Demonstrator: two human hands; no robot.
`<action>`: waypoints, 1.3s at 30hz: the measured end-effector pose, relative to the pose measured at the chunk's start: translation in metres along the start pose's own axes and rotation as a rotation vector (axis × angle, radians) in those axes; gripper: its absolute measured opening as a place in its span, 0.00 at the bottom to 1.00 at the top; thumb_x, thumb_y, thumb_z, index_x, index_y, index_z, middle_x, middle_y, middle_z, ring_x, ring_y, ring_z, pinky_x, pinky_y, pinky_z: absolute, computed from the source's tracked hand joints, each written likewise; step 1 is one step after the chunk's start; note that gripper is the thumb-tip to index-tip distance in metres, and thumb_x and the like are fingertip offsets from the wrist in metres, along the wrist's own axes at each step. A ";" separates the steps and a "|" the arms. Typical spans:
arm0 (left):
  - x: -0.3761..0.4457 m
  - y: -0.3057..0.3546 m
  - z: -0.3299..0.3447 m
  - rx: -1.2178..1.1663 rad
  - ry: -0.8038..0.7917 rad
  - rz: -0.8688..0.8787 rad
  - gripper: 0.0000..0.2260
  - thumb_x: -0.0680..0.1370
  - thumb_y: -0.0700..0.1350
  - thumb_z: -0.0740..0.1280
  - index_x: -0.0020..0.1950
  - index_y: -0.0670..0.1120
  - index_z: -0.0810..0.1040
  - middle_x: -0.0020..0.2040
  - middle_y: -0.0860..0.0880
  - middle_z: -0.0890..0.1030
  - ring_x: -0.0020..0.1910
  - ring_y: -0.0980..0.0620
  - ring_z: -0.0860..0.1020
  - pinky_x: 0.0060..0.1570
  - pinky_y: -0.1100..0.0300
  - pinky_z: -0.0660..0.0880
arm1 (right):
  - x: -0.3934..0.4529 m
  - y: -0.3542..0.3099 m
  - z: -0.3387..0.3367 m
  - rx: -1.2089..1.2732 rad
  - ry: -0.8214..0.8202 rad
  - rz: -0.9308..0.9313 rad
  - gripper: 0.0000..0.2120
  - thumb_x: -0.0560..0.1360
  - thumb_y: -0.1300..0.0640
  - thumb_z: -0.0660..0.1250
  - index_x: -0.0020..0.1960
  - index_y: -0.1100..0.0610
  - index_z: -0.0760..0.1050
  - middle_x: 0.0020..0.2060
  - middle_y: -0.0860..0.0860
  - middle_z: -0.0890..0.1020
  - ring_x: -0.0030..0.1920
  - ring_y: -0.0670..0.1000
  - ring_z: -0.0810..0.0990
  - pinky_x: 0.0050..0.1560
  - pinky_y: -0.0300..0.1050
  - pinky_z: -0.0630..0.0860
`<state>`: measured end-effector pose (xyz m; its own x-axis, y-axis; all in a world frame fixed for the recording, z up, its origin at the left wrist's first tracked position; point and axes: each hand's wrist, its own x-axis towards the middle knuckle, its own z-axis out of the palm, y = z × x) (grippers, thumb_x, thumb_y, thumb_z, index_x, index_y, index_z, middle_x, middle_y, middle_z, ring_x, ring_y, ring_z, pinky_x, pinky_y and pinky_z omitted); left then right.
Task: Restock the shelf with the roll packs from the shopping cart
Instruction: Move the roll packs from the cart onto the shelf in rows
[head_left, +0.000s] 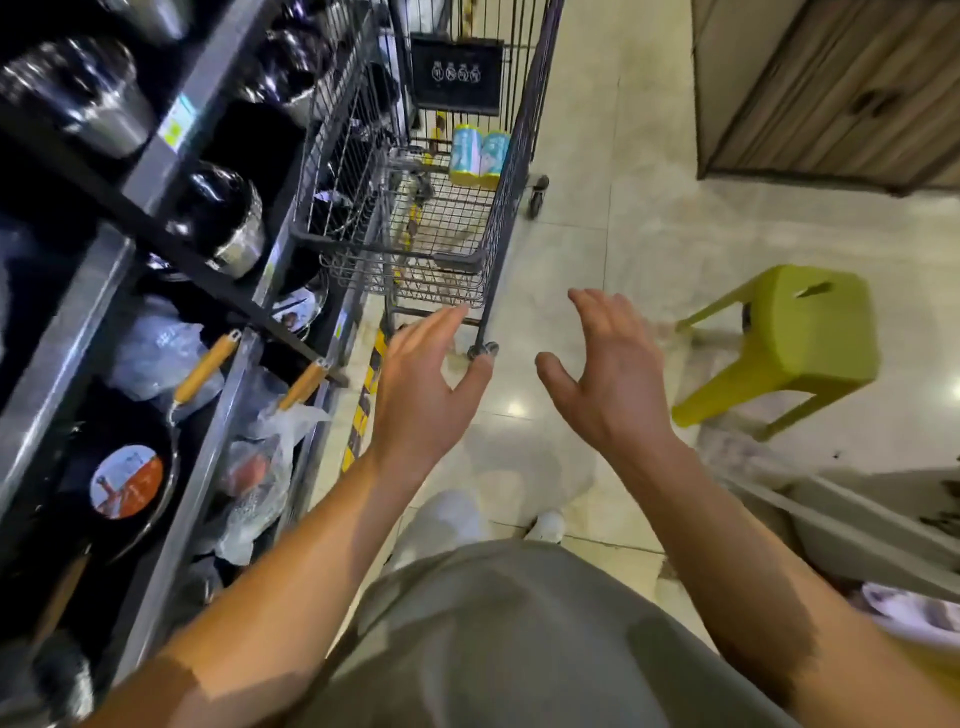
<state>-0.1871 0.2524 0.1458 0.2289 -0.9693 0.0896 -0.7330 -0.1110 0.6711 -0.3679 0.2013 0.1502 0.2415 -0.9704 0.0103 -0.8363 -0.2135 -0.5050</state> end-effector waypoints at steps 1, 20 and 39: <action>0.008 0.004 0.006 -0.002 0.002 -0.004 0.26 0.77 0.57 0.62 0.72 0.46 0.73 0.70 0.49 0.75 0.70 0.48 0.71 0.71 0.49 0.67 | 0.011 0.007 -0.005 0.007 -0.003 0.000 0.33 0.75 0.43 0.64 0.76 0.58 0.66 0.73 0.56 0.71 0.76 0.61 0.64 0.76 0.59 0.60; 0.310 0.058 0.107 -0.013 -0.120 0.017 0.29 0.75 0.59 0.60 0.72 0.46 0.73 0.71 0.49 0.75 0.71 0.49 0.71 0.72 0.56 0.63 | 0.256 0.115 -0.030 0.013 -0.019 0.112 0.31 0.75 0.46 0.66 0.74 0.59 0.69 0.72 0.57 0.73 0.75 0.62 0.66 0.75 0.59 0.62; 0.505 0.098 0.195 0.005 0.111 -0.372 0.24 0.78 0.52 0.67 0.73 0.46 0.73 0.71 0.49 0.75 0.70 0.48 0.72 0.71 0.54 0.67 | 0.554 0.201 -0.063 -0.025 -0.290 -0.239 0.36 0.72 0.43 0.63 0.76 0.59 0.66 0.74 0.57 0.70 0.76 0.63 0.63 0.77 0.59 0.58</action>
<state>-0.2684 -0.2913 0.1137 0.5475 -0.8331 -0.0793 -0.5899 -0.4515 0.6695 -0.4332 -0.3866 0.1086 0.5576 -0.8213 -0.1209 -0.7504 -0.4364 -0.4964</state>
